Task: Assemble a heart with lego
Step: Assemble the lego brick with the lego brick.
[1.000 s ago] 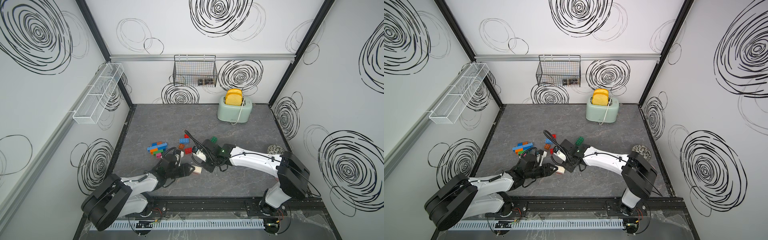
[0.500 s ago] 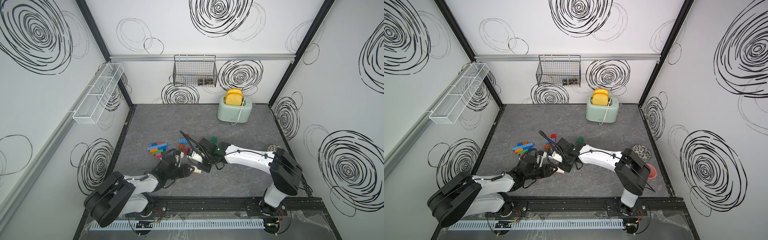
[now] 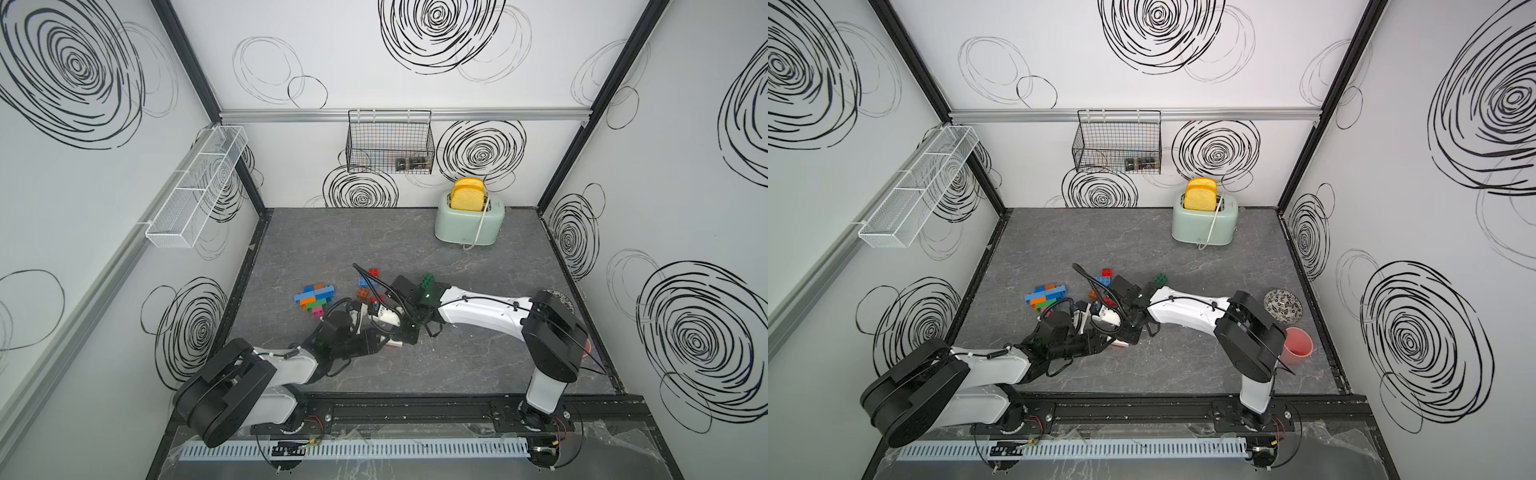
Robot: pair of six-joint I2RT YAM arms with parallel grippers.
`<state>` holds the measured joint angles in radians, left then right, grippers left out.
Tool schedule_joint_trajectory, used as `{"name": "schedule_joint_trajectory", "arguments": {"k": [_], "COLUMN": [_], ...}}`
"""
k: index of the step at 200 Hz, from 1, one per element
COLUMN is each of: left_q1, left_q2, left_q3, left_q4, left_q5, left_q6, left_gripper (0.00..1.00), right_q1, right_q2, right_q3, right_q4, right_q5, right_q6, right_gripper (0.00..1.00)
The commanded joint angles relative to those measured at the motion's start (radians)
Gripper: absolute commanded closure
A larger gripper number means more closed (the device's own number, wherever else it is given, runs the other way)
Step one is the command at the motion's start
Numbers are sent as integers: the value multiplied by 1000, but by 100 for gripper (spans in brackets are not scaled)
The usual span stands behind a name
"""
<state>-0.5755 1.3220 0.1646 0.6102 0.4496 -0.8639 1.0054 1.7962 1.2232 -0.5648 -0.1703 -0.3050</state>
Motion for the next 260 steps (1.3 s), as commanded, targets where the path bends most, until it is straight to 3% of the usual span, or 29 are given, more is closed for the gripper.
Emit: {"name": "schedule_joint_trajectory", "arguments": {"k": [1,154,183,260], "left_q1": [13,37,37,37], "left_q2": [19,45,49,61], "left_q3": [3,11,11,6], "left_q4": [-9,-53,-53,-49], "left_q5": [3,1,0,-6], "left_q6": [13,39,42,39], "left_gripper": [49,50,49,49], "right_q1": [6,42,45,67], "right_q2": [45,-10,-23,-63], "right_q3": [2,-59,-73,-99], "right_q4": [-68,-63,-39,0], "right_q5": [-21,72,163,205], "right_q6": [-42,13,44,46], "right_gripper": [73,74,75,75]}}
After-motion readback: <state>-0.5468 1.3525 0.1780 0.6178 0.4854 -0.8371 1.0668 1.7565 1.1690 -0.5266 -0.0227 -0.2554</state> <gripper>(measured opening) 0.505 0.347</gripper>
